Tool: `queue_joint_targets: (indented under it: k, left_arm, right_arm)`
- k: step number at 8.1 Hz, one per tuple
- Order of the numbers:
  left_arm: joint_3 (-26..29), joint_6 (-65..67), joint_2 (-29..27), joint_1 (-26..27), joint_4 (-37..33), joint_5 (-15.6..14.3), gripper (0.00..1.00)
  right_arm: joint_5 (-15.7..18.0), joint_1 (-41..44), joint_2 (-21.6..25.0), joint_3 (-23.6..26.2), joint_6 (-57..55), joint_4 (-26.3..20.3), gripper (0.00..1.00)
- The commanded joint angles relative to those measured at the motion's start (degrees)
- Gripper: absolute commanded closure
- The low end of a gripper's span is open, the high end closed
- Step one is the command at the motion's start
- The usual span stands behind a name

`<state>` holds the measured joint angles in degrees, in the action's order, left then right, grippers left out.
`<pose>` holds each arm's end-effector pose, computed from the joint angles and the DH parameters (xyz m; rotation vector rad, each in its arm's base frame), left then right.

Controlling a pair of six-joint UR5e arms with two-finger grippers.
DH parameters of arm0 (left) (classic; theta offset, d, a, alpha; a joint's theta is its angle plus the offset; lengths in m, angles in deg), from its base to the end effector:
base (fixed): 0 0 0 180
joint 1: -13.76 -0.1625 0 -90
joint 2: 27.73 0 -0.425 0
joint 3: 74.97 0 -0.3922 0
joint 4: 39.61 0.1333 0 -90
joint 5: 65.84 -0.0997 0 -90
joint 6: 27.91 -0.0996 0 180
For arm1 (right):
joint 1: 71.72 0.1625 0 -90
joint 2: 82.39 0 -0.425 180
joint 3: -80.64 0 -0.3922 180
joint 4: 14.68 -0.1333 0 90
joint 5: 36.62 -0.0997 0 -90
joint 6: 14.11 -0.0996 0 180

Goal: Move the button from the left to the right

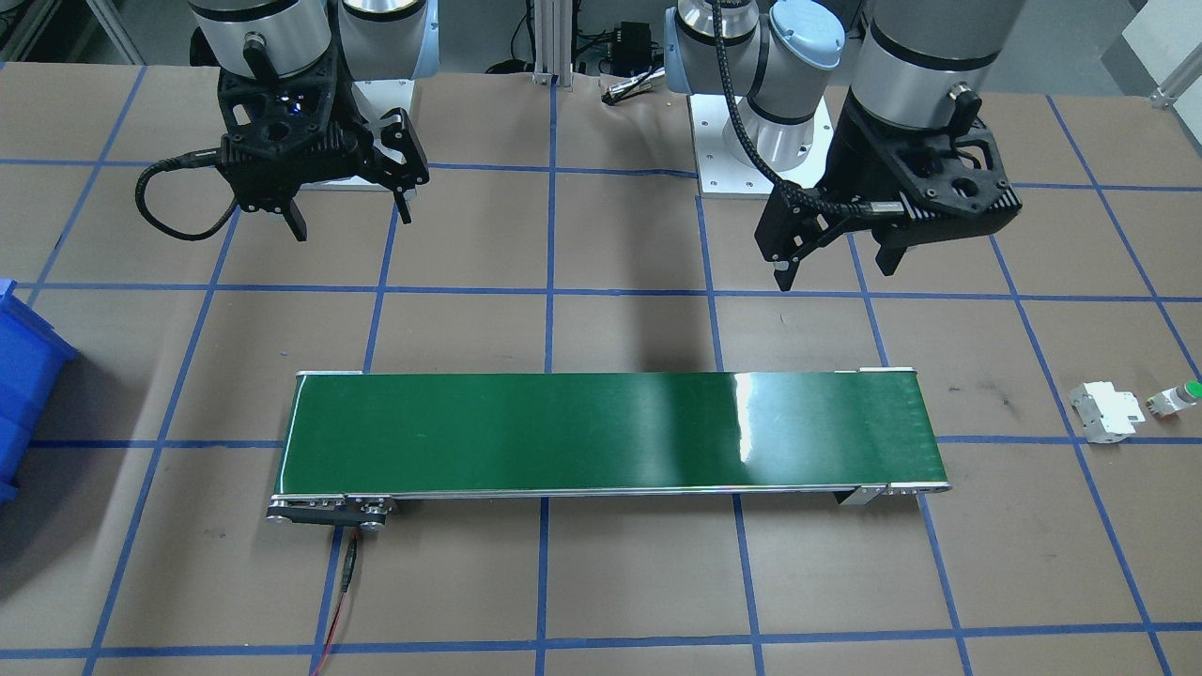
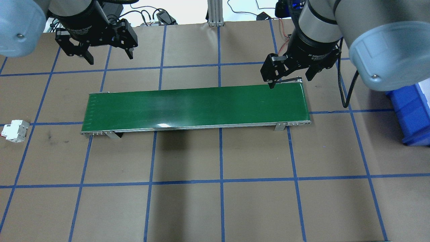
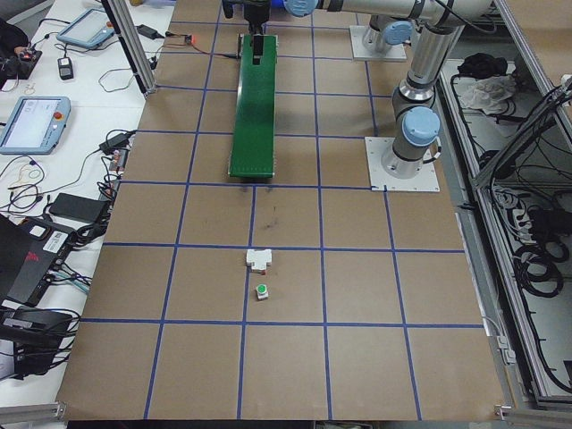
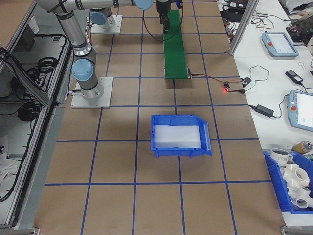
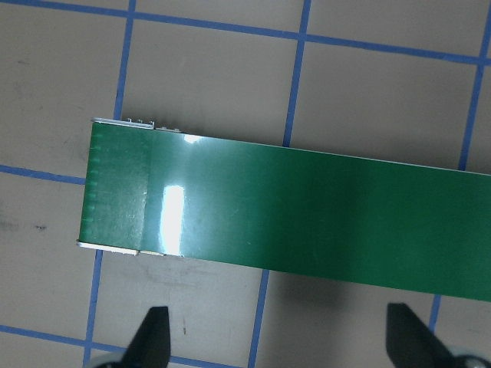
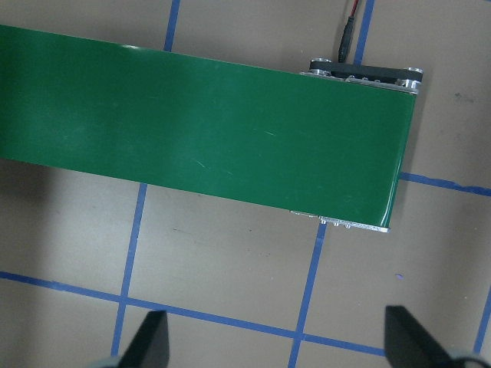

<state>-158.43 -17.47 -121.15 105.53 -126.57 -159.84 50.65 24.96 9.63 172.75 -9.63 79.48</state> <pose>-0.1426 -0.5226 0.5200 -0.2385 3.0694 -0.1762 0.1934 -0.4644 0.4945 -0.3031 3.0758 -0.1084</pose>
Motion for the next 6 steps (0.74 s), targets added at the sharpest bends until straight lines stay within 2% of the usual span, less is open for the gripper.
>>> queue_joint_targets:
  k: [1, 3, 4, 6]
  left_arm:
    - [0.0, -2.8, 0.3, 0.3, 0.2, 0.0, 0.00]
    - [0.0, -10.6, 1.1, -2.0, -0.5, -0.2, 0.00]
    - [0.0, -16.4, 1.5, -5.6, -1.3, -0.2, 0.00]
    - [0.0, -34.8, 1.7, -17.4, -3.9, 0.0, 0.00]
  right_arm:
    - [0.1, 0.0, 0.0, 0.0, 0.1, 0.0, 0.00]
    - [0.1, 0.0, 0.0, 0.0, 0.1, 0.1, 0.00]
    - [0.1, 0.0, 0.0, 0.0, 0.1, 0.1, 0.00]
    - [0.2, 0.0, 0.0, 0.0, 0.1, 0.0, 0.00]
